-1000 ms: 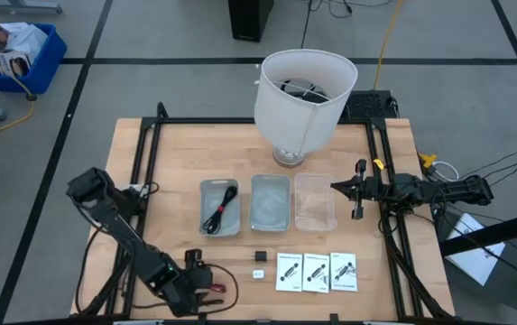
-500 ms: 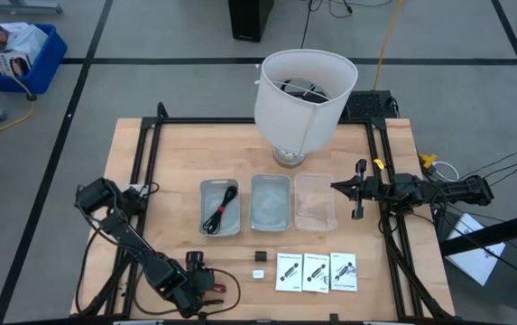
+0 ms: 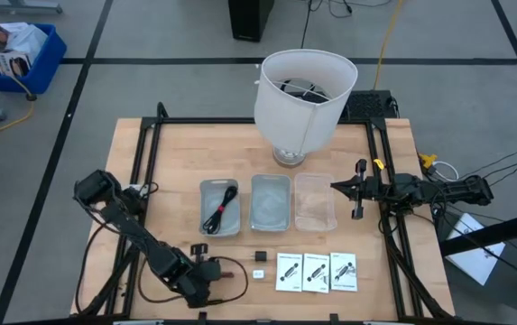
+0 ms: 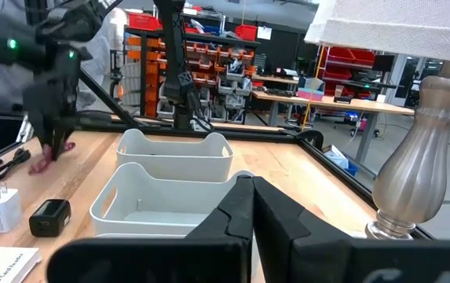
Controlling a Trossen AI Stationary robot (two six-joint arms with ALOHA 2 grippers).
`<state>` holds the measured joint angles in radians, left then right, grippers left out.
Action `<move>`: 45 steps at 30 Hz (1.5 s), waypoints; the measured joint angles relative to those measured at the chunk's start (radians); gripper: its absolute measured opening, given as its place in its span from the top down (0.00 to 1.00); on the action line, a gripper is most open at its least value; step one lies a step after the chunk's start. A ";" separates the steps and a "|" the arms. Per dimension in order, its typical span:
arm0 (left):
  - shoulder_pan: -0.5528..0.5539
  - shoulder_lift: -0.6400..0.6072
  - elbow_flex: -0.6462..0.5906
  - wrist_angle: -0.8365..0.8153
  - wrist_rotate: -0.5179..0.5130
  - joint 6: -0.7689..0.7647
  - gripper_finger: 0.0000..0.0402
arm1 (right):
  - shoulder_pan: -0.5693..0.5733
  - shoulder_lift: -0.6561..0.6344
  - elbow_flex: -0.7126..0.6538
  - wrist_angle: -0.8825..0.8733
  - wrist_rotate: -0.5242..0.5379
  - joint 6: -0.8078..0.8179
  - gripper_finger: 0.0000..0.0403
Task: Pick and place items into bin
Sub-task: Put the pink charger cable into the left gray bin
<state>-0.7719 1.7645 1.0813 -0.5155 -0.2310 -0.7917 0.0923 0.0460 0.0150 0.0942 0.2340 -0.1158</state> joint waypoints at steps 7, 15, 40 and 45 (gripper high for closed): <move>0.024 -0.186 0.002 -0.070 -0.312 -0.077 0.95 | 0.000 0.000 0.000 0.000 0.000 0.000 1.00; 0.125 -0.292 0.003 -0.106 -0.463 -0.128 0.92 | 0.000 0.000 0.000 0.000 0.000 0.000 1.00; 0.429 -0.292 0.002 -0.365 -0.377 -0.390 0.95 | 0.000 0.000 0.000 0.000 0.000 0.000 1.00; 0.466 -0.255 -0.028 -0.351 -0.363 -0.360 0.95 | 0.000 0.000 0.000 -0.001 0.000 0.000 1.00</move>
<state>-0.3054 1.5098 1.0535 -0.8668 -0.5942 -1.1518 0.0924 0.0460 0.0148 0.0937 0.2340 -0.1158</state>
